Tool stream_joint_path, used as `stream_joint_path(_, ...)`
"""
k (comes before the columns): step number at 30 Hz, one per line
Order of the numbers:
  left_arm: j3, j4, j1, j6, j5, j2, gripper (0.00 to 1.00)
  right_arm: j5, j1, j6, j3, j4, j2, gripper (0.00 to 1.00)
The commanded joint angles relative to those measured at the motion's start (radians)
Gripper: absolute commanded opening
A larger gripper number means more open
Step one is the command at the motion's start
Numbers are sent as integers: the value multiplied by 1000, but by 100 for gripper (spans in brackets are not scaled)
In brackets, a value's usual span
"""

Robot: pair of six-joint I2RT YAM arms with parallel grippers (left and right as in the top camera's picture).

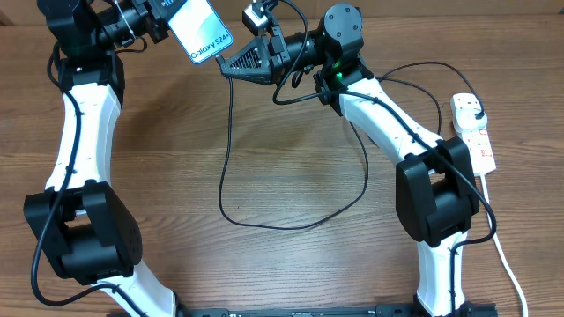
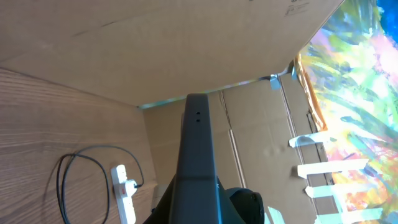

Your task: Plug charger to phone and switch on socket

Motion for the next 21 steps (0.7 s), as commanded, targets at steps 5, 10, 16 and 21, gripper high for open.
stream_joint_path(5, 21, 11, 2, 26, -18, -29, 4, -3, -2, -14, 14, 10, -10, 4)
stream_joint_path(10, 21, 8, 6, 26, -18, -29, 4, -3, -2, -14, 14, 10, -10, 4)
stream_joint_path(16, 21, 8, 6, 27, -18, -29, 4, -3, -2, -14, 14, 10, -10, 4)
stream_joint_path(21, 21, 8, 13, 27, -18, -29, 4, -10, -2, -14, 14, 10, -10, 4)
